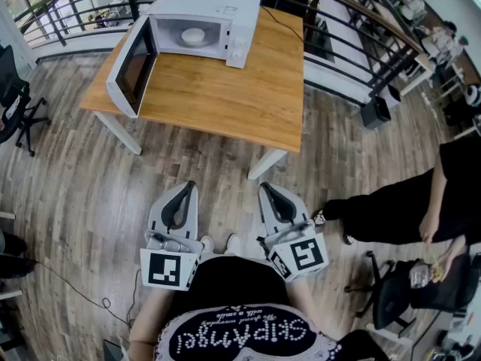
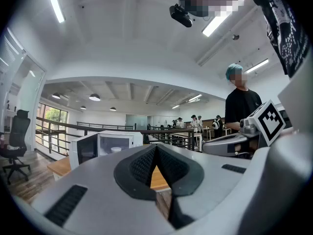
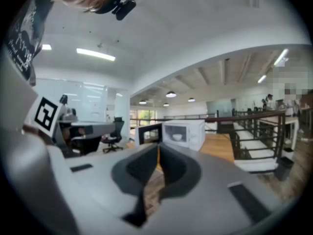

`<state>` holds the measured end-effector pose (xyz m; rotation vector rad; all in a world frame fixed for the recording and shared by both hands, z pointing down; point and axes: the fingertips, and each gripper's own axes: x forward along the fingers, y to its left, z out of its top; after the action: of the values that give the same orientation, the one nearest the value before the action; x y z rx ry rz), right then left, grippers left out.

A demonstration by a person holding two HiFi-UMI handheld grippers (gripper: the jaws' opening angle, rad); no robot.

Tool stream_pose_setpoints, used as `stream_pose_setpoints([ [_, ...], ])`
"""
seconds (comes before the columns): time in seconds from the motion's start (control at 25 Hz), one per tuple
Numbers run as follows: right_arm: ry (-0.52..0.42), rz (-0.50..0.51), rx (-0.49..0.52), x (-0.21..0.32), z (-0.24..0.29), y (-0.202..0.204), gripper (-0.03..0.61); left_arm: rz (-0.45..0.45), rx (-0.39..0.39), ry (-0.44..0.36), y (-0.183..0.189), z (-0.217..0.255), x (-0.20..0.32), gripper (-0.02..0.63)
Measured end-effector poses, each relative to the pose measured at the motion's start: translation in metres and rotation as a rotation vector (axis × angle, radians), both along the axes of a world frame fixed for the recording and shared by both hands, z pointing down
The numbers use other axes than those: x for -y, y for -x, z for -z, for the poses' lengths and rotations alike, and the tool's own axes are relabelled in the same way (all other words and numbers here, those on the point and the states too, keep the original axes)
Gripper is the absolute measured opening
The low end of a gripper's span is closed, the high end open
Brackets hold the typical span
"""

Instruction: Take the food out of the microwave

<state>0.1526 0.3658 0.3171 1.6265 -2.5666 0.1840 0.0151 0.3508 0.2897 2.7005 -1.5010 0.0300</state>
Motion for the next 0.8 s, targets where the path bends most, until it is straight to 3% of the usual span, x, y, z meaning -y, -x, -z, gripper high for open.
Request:
stream_pose_setpoints([
  [0.8, -0.028, -0.036, 0.006, -0.013, 0.006, 0.044, 0.037, -0.028, -0.036, -0.007, 0.046, -0.003, -0.003, 0.031],
])
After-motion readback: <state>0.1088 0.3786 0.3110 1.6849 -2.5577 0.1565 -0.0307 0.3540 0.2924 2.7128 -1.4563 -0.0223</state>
